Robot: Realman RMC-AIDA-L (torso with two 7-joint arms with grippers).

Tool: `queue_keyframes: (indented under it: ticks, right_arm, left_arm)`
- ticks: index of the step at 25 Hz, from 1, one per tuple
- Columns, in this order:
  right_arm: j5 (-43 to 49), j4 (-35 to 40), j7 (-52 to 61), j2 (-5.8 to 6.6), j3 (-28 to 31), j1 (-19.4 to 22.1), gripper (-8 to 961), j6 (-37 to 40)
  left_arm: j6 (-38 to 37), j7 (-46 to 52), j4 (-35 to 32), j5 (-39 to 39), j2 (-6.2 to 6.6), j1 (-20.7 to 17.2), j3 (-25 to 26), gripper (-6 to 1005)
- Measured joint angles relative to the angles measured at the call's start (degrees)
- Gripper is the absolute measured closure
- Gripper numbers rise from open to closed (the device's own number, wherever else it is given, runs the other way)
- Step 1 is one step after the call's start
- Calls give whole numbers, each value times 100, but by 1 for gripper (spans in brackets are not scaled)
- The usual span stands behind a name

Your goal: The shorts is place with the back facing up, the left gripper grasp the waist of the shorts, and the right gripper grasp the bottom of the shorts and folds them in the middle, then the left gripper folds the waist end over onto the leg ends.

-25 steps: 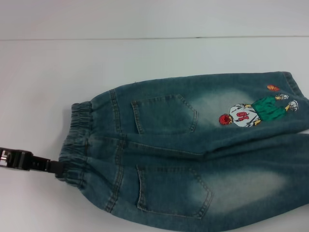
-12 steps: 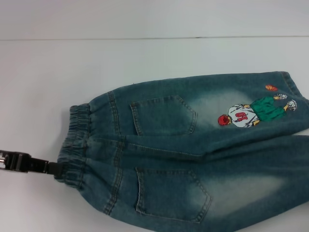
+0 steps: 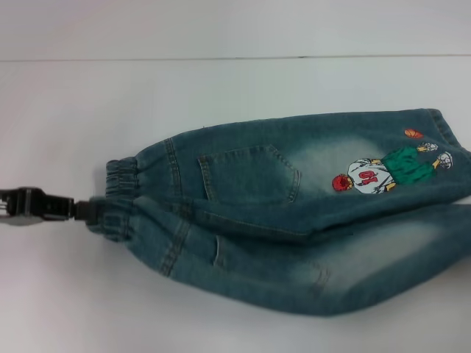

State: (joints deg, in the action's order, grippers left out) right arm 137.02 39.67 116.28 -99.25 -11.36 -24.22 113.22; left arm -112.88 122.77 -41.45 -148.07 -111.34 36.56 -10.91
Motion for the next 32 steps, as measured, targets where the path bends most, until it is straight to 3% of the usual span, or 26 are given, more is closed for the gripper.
queue_keyframes:
  ticks: [5,32]
  right_arm:
    - [-21,42,48,3,241,-100,943,-124]
    - [-405,37,631,-74,294,-630,942,-1216]
  left_arm:
    - [205,65,138,81,38,23,252,946]
    - [1218,591,458,914,-14,-5,273,944]
